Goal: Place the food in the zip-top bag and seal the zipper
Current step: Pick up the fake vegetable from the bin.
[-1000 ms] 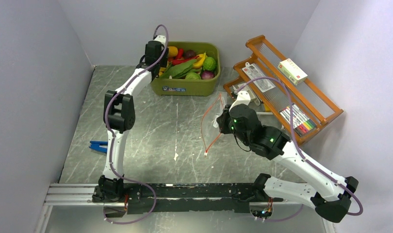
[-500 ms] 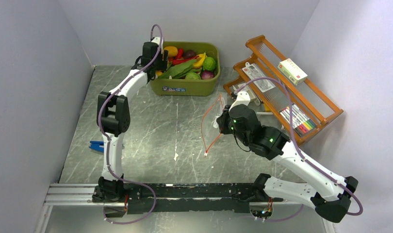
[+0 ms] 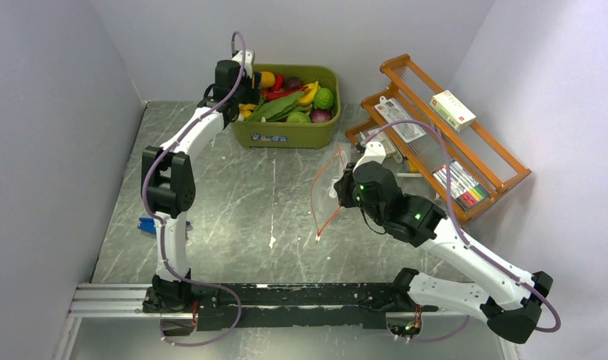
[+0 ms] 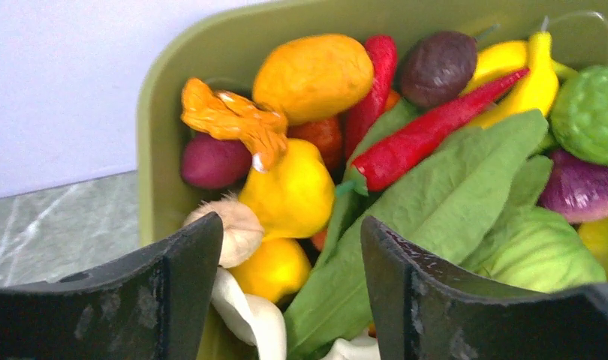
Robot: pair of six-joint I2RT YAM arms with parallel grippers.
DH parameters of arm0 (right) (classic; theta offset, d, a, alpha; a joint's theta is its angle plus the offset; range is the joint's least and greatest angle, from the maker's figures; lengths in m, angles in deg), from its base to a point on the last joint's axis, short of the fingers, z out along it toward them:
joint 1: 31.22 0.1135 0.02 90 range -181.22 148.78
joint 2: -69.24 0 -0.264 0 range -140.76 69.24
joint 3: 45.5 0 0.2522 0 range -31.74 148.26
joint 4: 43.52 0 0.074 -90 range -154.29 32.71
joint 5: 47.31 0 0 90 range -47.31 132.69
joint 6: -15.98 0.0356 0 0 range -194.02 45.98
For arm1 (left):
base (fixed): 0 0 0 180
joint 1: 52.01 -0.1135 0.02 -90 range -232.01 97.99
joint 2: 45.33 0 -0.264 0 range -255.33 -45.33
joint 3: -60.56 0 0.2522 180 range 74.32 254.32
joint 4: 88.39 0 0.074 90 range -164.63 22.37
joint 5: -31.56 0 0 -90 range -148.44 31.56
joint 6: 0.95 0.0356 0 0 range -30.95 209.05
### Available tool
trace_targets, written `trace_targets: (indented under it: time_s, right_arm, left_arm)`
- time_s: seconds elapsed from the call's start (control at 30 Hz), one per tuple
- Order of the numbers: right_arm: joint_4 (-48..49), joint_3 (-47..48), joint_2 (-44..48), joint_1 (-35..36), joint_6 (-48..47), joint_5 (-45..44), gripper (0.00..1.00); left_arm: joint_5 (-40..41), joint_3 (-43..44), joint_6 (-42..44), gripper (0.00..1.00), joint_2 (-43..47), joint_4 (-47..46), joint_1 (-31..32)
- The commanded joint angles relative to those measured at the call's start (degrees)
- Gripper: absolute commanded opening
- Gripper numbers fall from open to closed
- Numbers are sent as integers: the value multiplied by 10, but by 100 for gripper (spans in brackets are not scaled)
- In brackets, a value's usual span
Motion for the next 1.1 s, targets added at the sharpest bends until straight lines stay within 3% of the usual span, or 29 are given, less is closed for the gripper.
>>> trace_targets:
  time_s: [0.0, 0.23, 0.87, 1.07]
  right_arm:
    - [12, -1, -1, 0, -7, -5, 0]
    - [20, -3, -4, 1, -7, -3, 0]
    - [24, 2, -14, 1, -12, 8, 0]
    - [17, 6, -13, 0, -14, 3, 0]
  left_arm:
    - [89, 88, 3, 65, -24, 68, -2]
    - [117, 123, 10, 58, -55, 117, -1]
    - [180, 152, 23, 68, -138, 134, 0]
    - [215, 148, 48, 52, -144, 119, 12]
